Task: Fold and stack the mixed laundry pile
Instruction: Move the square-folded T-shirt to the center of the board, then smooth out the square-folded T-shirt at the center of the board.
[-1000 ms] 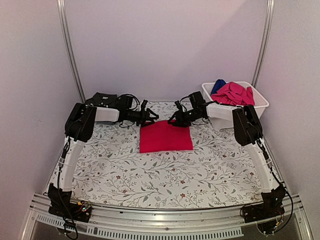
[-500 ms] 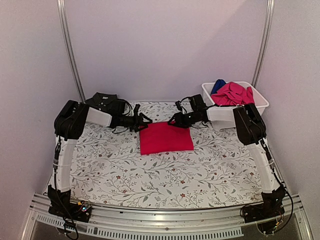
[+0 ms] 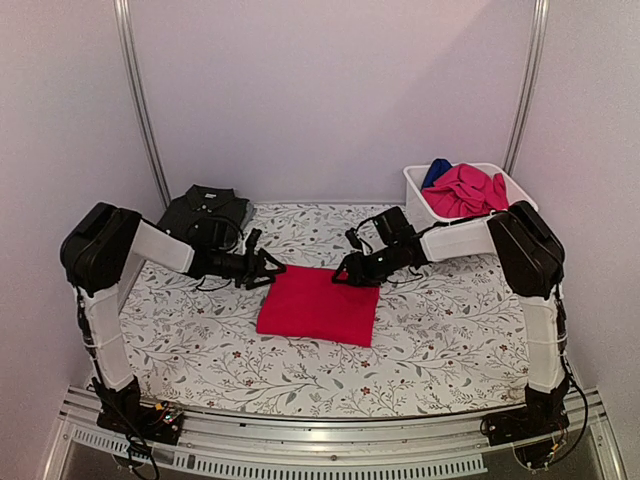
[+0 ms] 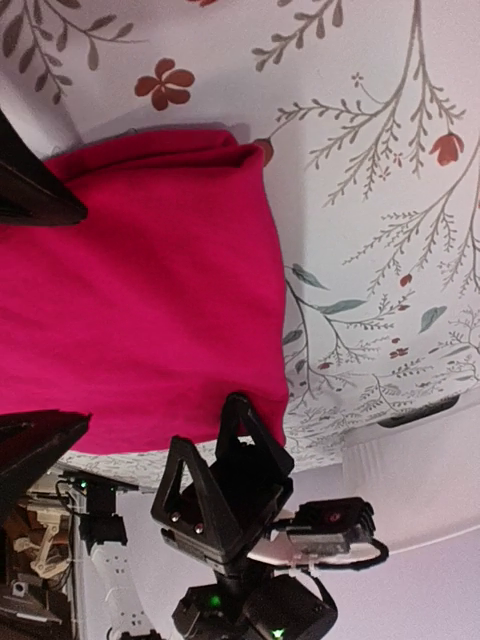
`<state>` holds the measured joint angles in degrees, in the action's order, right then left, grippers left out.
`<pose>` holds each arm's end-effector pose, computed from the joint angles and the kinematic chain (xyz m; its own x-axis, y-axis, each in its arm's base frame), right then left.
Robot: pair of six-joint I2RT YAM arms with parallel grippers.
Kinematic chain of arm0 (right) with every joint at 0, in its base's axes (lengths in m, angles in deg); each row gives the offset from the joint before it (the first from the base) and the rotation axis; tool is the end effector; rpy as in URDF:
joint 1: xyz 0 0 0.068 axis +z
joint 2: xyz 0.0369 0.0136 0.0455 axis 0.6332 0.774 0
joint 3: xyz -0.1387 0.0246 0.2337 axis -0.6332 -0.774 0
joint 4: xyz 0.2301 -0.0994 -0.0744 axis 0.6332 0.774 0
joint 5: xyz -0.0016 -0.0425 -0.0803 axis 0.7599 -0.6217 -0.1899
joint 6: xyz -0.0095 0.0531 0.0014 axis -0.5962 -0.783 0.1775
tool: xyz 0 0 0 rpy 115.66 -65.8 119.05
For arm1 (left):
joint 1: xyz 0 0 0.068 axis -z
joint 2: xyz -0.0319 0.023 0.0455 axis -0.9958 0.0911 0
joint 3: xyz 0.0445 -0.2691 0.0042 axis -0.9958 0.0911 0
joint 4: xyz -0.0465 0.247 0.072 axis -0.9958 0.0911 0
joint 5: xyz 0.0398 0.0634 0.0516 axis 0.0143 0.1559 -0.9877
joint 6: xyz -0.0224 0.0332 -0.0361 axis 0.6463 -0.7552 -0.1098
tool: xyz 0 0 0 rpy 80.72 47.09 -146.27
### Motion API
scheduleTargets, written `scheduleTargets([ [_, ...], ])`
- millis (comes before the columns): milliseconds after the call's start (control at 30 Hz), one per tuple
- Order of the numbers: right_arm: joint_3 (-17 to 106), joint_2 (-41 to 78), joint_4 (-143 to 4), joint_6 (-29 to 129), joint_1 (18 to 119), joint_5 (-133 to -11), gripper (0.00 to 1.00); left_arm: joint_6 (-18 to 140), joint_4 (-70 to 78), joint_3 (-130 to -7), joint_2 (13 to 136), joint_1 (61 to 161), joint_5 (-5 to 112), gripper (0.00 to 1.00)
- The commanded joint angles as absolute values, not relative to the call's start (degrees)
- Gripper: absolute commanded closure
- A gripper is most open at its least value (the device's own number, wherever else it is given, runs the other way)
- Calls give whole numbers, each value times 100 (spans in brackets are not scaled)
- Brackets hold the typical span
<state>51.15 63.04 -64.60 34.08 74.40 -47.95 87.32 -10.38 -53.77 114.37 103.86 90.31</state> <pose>0.3676 0.2813 0.1287 -0.8625 -0.2041 -0.4630 -0.4793 0.6229 0.6183 0.3592 -0.1509 0.1116 -0.9433 -0.1388 -0.3016 0.1889 0.5227 -0.8313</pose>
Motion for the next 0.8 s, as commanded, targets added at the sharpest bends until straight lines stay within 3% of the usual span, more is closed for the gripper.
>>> scheduleTargets([
  [0, 5387, 5674, -5406, 3621, 7463, -4807, 37, 7900, -188, -5406, 10446, 10429, 8936, 37],
  [167, 4982, 5139, -5488, 3316, 7694, -3864, 36, 7485, 362, -5289, 9932, 10769, 9051, 34],
  [367, 4519, 5467, -6378, 2510, 8237, -2800, 37, 7679, -43, -5089, 10349, 11403, 9350, 35],
  [533, 3938, 5864, -6821, 2041, 8280, -2571, 40, 8453, -1060, -4587, 10836, 11482, 9507, 36],
  [767, 2984, 5869, -6169, 2480, 7841, -2797, 42, 9135, -1771, -3787, 10875, 11653, 9297, 36],
])
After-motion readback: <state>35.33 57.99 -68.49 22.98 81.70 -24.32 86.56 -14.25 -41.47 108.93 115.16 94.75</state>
